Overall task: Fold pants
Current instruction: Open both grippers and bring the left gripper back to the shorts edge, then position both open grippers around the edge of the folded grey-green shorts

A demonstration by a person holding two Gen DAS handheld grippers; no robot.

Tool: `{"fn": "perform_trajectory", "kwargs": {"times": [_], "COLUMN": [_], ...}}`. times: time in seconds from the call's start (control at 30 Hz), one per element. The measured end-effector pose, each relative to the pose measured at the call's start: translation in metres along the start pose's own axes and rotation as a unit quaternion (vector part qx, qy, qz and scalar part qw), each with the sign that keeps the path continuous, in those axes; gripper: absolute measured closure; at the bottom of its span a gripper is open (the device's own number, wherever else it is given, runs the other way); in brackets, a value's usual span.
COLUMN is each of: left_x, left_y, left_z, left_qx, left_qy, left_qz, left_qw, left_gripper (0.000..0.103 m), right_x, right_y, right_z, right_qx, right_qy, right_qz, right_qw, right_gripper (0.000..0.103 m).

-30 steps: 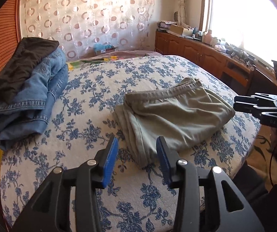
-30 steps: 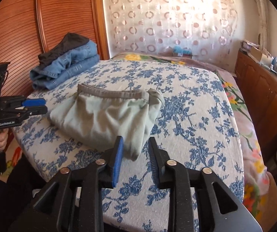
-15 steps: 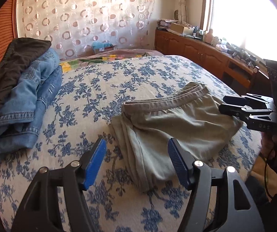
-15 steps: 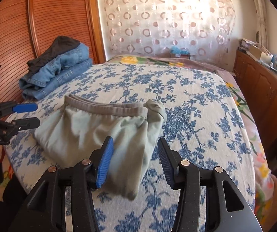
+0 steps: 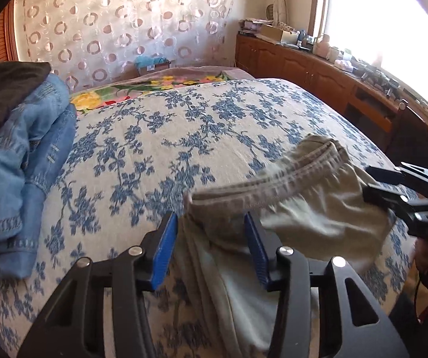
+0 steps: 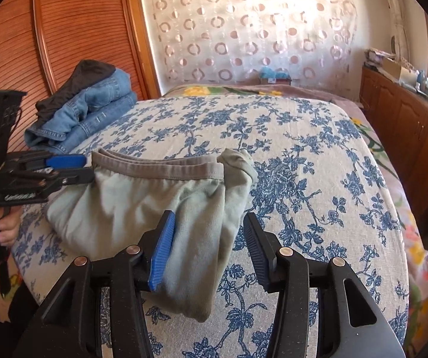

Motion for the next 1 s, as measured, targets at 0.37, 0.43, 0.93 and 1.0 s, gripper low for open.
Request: {"fn": "perform_trajectory", "kwargs": {"times": [0.37,0.43,0.93,1.0], "left_x": [0.016,0.019,0.018,0.015], "left_y": [0.020,0.020,-0.012,-0.015], "left_z": [-0.005,-0.003,-0.010,-0.015], "left_qx": [-0.033,-0.031,-0.004,-0.007], "left_qy": [0.022,0.029,0.011,0.004], "left_qz": [-0.038,-0.039,-0.036,-0.034], "left_qw": [0.9985,0.9984,0.9993,0.9994], "left_gripper": [0.101,0.097,0.039,0.039], "right_x": [-0.001,-0.003,-0.004,-0.002], "right_y": [0.001,0.001,0.007,0.012], "right_z": [-0.002,-0.003,-0.004,-0.004], "right_qx": [-0.002,-0.003,0.008,0.005], "right_qy": [-0.007,-0.008,-0.017,-0.015], "right_qz": [0.001,0.004,0.004,0.002], "right_qw": [1.000,1.000,1.000,1.000], "right_gripper": [0.055,0.055,0.055,0.055]}}
Point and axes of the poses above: each gripper's, at about its wrist camera, not at the fingertips, and z roughly the way its jaws point, x to its left, y to its top, the point moved 9 cm from there along z, roughly the way its jaws point, and after that the axes turned 12 degrees about y, right-handed, at the moved point
